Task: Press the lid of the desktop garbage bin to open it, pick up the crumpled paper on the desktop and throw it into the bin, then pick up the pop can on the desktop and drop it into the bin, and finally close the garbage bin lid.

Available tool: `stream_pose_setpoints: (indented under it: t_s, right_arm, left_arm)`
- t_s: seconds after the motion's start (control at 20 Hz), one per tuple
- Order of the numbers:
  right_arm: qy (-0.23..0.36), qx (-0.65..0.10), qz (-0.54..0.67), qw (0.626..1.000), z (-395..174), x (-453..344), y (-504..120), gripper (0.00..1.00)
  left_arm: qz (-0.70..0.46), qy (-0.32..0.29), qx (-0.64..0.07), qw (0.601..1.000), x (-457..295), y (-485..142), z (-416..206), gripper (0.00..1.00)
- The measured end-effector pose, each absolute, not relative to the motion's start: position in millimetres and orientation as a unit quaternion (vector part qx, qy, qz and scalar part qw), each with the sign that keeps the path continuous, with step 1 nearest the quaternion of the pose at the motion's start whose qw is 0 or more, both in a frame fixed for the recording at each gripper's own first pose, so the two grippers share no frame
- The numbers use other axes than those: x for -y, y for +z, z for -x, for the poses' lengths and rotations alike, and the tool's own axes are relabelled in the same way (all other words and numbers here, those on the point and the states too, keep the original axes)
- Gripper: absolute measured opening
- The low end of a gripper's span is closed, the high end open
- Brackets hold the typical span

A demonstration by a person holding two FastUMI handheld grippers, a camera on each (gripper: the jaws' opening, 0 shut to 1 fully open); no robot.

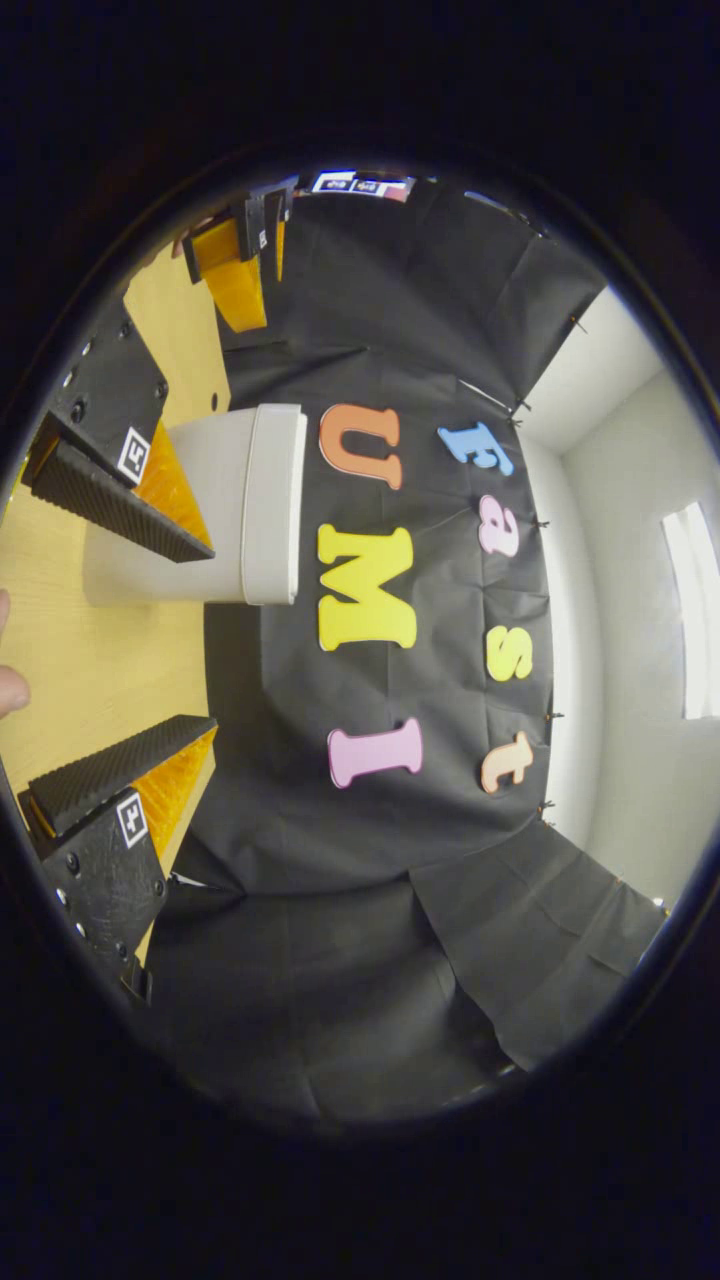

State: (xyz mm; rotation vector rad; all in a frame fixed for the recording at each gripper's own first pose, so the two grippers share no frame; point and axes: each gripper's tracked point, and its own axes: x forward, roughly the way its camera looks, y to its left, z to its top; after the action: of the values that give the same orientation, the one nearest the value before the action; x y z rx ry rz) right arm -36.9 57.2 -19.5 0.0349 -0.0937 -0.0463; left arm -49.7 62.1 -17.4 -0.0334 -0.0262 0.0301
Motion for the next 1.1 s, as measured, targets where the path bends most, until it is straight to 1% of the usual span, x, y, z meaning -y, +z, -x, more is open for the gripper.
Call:
stream_pose_setpoints:
  t_s: [0.05, 0.5, 0.55, 0.65, 0.7, 0.75, 0.85, 0.9, 0.95, 1.1]
  right_arm:
    - [-0.023, 0.047, -0.015, 0.999, 36.9, -56.8, -19.9, 0.95]
    - [-0.02, 0.048, -0.005, 0.999, 40.0, -63.5, -17.5, 0.95]
    - [-0.02, 0.05, -0.002, 0.999, 40.7, -63.5, -16.0, 0.97]
    - [-0.02, 0.055, 0.0, 0.998, 41.7, -62.9, -12.0, 0.97]
    - [-0.021, 0.055, 0.0, 0.998, 41.4, -61.6, -11.4, 0.95]
    - [-0.02, 0.053, -0.002, 0.998, 41.9, -60.7, -11.9, 0.97]
    - [-0.023, 0.049, -0.004, 0.999, 40.4, -59.0, -14.6, 0.97]
    - [-0.025, 0.048, -0.002, 0.999, 40.0, -57.2, -15.1, 0.95]
    - [-0.027, 0.047, 0.0, 0.999, 39.3, -56.0, -14.8, 0.97]
    - [-0.028, 0.045, 0.0, 0.999, 38.5, -55.3, -17.2, 0.97]
  left_arm:
    - [0.017, 0.014, 0.011, 1.0, -61.0, -18.5, 48.1, 0.96]
    - [0.019, 0.008, 0.006, 1.0, -58.8, -20.6, 48.4, 0.97]
    - [0.018, 0.007, 0.006, 1.0, -58.1, -20.8, 47.6, 0.97]
    - [0.014, 0.008, 0.006, 1.0, -58.9, -21.8, 46.8, 0.97]
    - [0.012, 0.01, 0.005, 1.0, -60.4, -22.7, 47.4, 0.97]
    - [0.012, 0.011, 0.004, 1.0, -60.6, -23.1, 47.0, 0.97]
    - [0.016, 0.011, 0.002, 1.0, -60.5, -25.7, 46.1, 0.97]
    - [0.016, 0.01, 0.001, 1.0, -58.7, -25.3, 45.8, 0.97]
    - [0.016, 0.009, 0.001, 1.0, -57.6, -25.7, 45.4, 0.97]
    - [0.012, 0.008, 0.001, 1.0, -54.1, -25.4, 46.1, 0.97]
